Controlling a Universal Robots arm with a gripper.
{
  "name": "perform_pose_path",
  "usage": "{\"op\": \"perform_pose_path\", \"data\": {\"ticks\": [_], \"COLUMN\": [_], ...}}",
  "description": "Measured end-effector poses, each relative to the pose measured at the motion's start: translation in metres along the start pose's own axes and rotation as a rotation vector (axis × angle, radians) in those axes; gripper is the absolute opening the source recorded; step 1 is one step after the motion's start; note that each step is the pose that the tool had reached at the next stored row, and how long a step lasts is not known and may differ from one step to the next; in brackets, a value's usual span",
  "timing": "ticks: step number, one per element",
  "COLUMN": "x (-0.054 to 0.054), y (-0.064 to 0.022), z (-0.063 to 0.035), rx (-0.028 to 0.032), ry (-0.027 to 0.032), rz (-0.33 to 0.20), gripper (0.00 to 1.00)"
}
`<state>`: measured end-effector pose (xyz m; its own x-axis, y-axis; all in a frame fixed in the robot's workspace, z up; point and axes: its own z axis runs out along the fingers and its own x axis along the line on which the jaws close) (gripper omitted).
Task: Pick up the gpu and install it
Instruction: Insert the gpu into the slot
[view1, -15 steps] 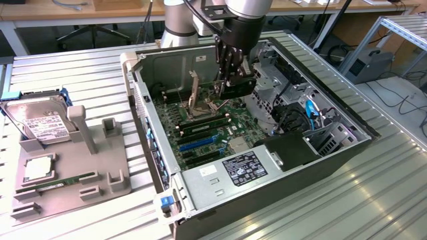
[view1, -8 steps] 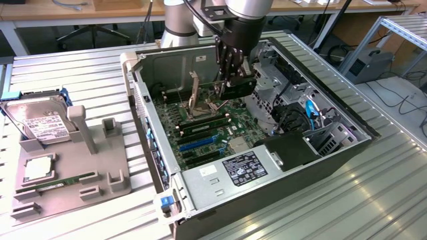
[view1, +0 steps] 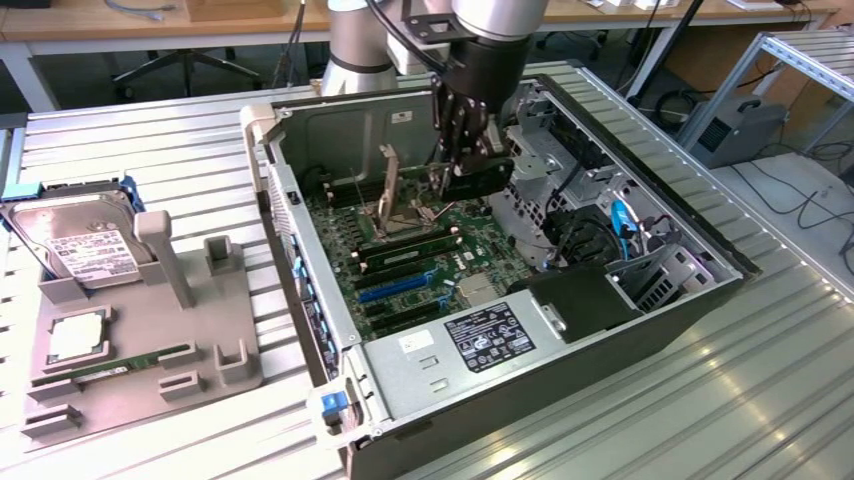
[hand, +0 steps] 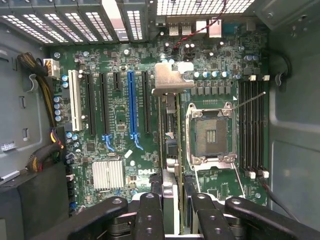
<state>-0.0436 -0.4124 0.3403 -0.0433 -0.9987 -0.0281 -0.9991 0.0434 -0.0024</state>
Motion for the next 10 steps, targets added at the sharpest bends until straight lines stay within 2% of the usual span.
{"op": "perform_pose_path", "data": {"ticks": [10], "x": [0.002], "y": [-0.0001], "z": [0.0005], "rx": [0.0], "ry": [0.0], "rz": [0.0], "gripper": [0.27]}}
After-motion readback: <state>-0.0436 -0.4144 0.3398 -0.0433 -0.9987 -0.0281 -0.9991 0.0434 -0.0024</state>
